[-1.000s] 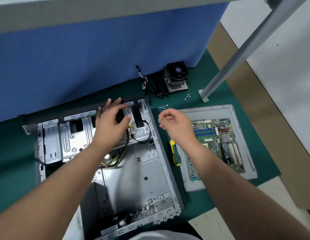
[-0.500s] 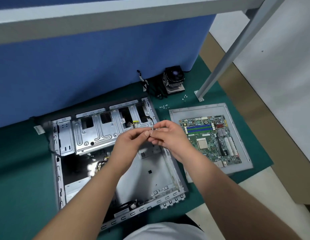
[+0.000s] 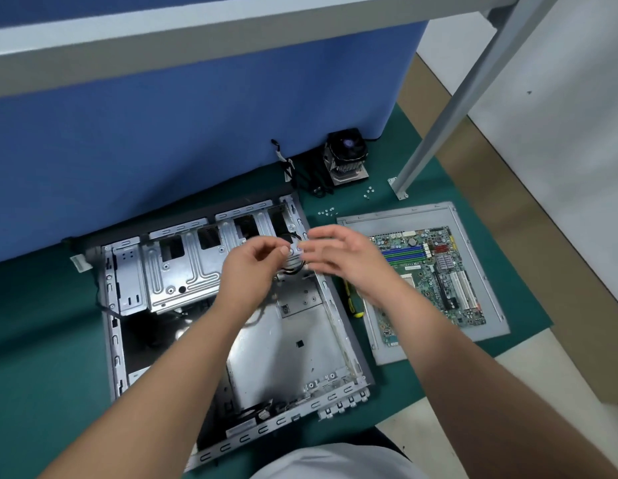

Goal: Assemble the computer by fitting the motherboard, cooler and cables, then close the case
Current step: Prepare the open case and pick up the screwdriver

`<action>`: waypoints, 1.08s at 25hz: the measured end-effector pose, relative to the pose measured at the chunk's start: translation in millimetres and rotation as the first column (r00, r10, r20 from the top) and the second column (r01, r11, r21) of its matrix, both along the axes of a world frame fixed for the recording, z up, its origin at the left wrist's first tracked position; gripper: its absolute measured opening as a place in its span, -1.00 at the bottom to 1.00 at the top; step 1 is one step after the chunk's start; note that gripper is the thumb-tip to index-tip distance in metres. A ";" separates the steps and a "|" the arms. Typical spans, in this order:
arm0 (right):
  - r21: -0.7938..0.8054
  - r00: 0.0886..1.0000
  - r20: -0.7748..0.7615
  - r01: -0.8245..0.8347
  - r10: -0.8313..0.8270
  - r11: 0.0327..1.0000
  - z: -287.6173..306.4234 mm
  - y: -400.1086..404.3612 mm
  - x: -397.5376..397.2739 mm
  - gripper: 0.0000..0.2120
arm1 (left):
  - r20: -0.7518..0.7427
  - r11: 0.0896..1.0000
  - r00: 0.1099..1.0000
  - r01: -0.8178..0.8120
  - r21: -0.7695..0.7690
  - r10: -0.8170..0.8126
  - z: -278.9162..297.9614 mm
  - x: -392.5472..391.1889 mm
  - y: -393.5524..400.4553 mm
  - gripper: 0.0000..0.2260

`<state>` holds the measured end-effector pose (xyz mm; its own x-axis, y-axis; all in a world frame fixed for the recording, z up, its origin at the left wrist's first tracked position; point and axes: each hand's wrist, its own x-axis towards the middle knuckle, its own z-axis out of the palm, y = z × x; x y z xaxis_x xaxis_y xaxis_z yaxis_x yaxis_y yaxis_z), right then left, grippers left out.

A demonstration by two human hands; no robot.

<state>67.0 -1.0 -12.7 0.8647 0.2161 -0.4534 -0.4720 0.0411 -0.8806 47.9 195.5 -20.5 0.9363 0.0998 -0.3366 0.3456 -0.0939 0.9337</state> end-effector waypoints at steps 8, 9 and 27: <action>-0.856 0.921 -0.335 -0.385 0.197 0.344 -97.1 -41.4 -7.2 -0.69 | -0.060 0.996 0.995 -0.070 0.061 0.074 -11.7 13.1 5.5 -0.92; -0.880 0.923 -0.328 -0.377 0.204 0.290 -103.3 -37.5 -9.7 -0.68 | -0.059 0.996 0.995 -0.077 0.050 0.080 -13.9 12.6 5.4 -0.91; -0.242 0.993 0.097 -0.039 0.065 0.969 10.4 -20.5 -78.8 -0.80 | -0.457 0.391 0.878 -0.475 -0.788 0.144 5.1 -35.2 10.0 -0.91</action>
